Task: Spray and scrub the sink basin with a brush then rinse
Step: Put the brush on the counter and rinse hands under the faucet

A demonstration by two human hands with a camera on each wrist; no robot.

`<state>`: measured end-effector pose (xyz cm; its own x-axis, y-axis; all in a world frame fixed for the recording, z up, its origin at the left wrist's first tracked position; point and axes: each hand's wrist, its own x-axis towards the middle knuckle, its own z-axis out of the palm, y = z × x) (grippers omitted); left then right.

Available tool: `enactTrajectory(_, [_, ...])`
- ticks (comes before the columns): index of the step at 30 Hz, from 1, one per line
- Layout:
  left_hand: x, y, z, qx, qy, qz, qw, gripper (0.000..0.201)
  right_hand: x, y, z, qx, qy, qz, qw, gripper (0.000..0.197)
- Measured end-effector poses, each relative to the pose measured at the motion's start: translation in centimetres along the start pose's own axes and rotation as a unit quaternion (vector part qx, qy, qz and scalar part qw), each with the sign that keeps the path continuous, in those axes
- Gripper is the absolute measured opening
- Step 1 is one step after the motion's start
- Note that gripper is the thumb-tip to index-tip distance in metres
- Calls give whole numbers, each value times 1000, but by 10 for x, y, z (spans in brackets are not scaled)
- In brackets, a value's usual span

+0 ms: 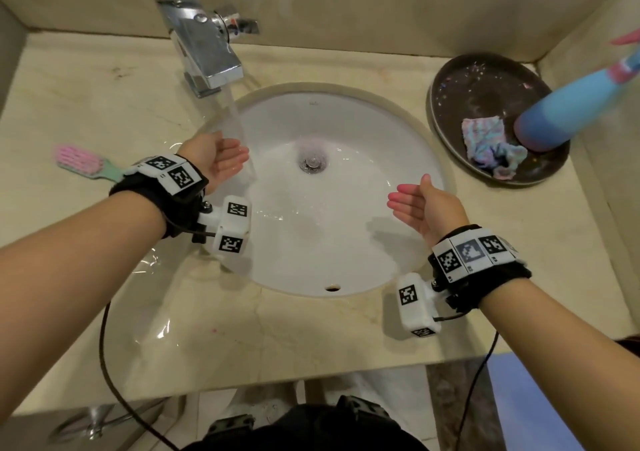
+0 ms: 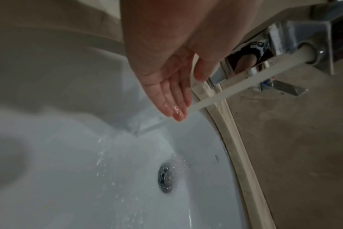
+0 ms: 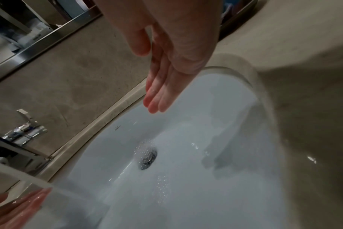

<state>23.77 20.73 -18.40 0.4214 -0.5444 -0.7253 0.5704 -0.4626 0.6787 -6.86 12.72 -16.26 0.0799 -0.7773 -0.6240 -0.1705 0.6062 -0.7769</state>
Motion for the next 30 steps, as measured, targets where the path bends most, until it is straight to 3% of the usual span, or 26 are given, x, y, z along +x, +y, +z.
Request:
enactTrajectory(10, [14, 10, 2, -73, 7, 0, 997, 42, 18, -17, 17, -18, -30, -9, 999, 44])
enactTrajectory(15, [9, 11, 7, 31, -27, -58, 997, 51, 28, -22, 18, -27, -38, -8, 999, 44])
enactTrajectory(20, [13, 13, 10, 31, 23, -33, 999, 48, 37, -26, 18, -33, -43, -6, 998, 44])
enactTrajectory(24, [14, 14, 9, 48, -33, -55, 997, 54, 41, -27, 20, -36, -47, -5, 998, 44])
enactTrajectory(28, [17, 16, 12, 72, 22, -35, 997, 36, 43, -29, 23, -40, -49, -5, 998, 44])
enactTrajectory(30, [20, 16, 12, 67, 35, -33, 997, 37, 44, -31, 25, -41, -48, -4, 998, 44])
